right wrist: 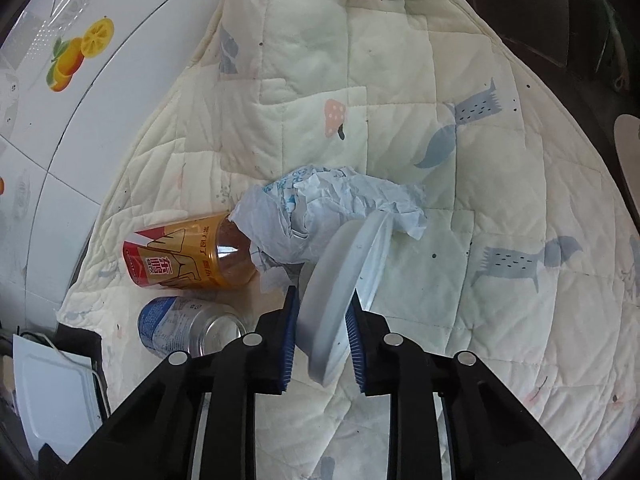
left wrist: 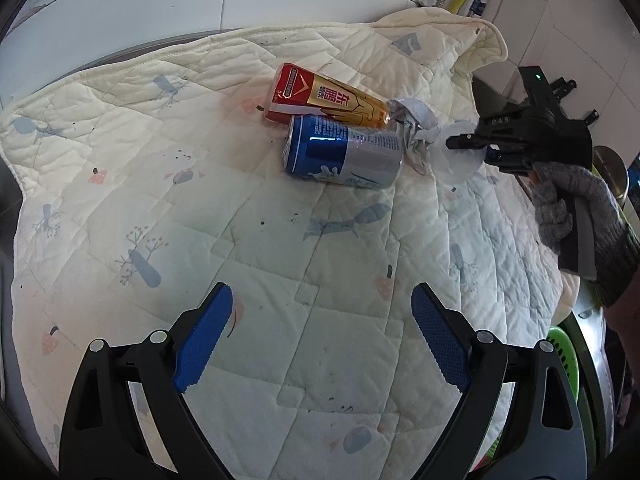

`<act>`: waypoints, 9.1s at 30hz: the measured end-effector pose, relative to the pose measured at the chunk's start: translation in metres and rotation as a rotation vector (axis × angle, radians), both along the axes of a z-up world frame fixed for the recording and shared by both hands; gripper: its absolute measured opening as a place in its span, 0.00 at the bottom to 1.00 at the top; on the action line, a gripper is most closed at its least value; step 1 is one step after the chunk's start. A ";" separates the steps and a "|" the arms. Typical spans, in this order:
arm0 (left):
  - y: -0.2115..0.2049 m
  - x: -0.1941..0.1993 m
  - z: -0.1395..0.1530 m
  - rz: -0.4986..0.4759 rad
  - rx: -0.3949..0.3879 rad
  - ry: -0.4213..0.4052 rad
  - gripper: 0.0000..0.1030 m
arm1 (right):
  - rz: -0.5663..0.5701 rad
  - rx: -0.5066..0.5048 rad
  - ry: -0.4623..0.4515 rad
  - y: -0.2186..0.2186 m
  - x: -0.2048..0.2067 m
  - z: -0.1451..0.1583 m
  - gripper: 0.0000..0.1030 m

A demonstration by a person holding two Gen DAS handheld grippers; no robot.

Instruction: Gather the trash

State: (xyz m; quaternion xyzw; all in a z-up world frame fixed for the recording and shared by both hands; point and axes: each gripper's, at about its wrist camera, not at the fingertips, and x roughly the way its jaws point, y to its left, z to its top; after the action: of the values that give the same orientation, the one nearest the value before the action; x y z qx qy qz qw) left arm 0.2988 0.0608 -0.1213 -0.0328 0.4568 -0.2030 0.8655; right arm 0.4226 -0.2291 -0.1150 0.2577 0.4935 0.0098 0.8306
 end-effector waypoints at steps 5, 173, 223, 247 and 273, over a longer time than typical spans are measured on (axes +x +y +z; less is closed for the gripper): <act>-0.015 0.024 0.006 0.034 -0.051 0.033 0.87 | 0.014 0.008 -0.034 -0.009 -0.021 0.011 0.15; -0.036 -0.132 0.032 0.040 -0.021 -0.031 0.64 | 0.231 -0.190 -0.163 -0.024 -0.319 0.051 0.64; 0.118 -0.050 -0.018 0.337 -0.010 0.079 0.72 | 1.053 -0.521 -0.087 0.187 0.049 0.004 0.75; 0.127 -0.048 -0.023 0.343 -0.029 0.090 0.72 | 1.242 -0.745 -0.021 0.253 0.052 -0.031 0.75; 0.122 -0.042 -0.015 0.317 -0.034 0.065 0.72 | 1.159 -0.763 -0.023 0.260 -0.009 -0.063 0.58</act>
State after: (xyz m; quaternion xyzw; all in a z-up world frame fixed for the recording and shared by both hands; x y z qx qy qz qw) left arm 0.2563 0.1825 -0.1365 -0.1257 0.4702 -0.0704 0.8707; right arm 0.4137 0.0310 -0.1785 -0.3576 0.5115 0.2804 0.7293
